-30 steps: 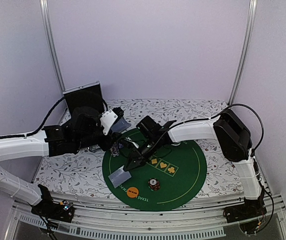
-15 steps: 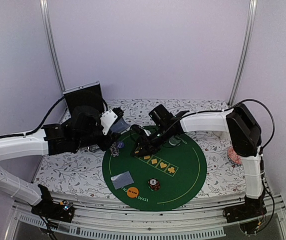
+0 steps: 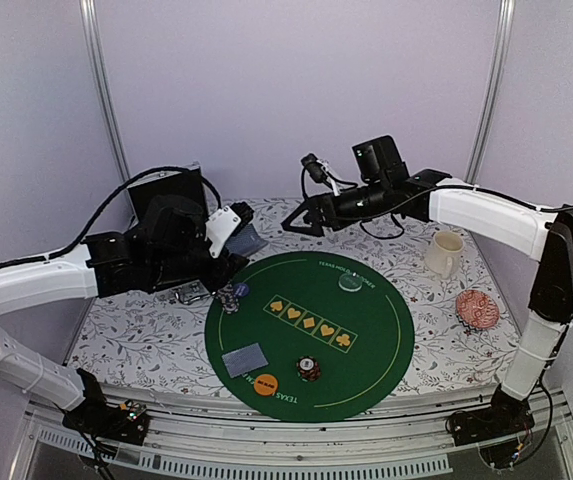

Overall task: Distribute texas hold em gaming equipment
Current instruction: Pick up the poker card from the face-down deck piles.

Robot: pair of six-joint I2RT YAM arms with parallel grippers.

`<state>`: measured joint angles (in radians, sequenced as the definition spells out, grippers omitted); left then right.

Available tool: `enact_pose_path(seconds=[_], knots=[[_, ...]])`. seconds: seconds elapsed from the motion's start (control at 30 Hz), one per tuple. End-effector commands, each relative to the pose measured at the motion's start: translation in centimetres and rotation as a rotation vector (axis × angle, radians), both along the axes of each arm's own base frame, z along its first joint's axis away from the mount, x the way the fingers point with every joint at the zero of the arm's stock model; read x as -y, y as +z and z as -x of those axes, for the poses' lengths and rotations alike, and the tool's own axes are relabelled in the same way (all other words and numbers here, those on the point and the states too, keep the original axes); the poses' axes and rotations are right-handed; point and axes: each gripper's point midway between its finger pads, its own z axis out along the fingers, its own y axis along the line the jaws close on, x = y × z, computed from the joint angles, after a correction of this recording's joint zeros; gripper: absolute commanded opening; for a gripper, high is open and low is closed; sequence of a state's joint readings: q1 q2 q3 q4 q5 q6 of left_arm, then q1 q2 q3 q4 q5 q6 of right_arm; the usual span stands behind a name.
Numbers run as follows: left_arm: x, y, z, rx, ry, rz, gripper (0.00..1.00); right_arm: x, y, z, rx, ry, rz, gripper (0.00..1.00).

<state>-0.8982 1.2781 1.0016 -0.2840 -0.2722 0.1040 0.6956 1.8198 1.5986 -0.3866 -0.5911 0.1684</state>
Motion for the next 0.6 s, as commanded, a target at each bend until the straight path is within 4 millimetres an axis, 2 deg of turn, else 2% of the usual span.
enact_pose_path(seconds=[0.0, 0.07, 0.27, 0.4, 0.5, 0.57], knots=[[0.7, 1.6, 0.5, 0.027, -0.037, 0.068, 0.46, -0.9, 6.0, 0.4, 0.159, 0.044, -0.166, 0.99], [0.6, 1.8, 0.9, 0.051, -0.053, 0.084, 0.46, -2.3, 6.2, 1.3, 0.119, 0.083, -0.219, 0.99], [0.6, 2.3, 2.4, 0.075, -0.125, 0.119, 0.47, -7.0, 4.7, 2.9, 0.037, 0.196, -0.241, 1.0], [0.9, 2.2, 3.2, 0.076, -0.169, 0.131, 0.47, -8.3, 3.4, 3.5, 0.008, 0.246, -0.233, 0.96], [1.0, 1.9, 3.2, 0.076, -0.175, 0.118, 0.47, -9.0, 2.6, 4.8, 0.002, 0.302, -0.226, 0.95], [1.1, 1.8, 3.3, 0.073, -0.184, 0.115, 0.48, -9.1, 2.0, 4.9, 0.006, 0.311, -0.212, 0.95]])
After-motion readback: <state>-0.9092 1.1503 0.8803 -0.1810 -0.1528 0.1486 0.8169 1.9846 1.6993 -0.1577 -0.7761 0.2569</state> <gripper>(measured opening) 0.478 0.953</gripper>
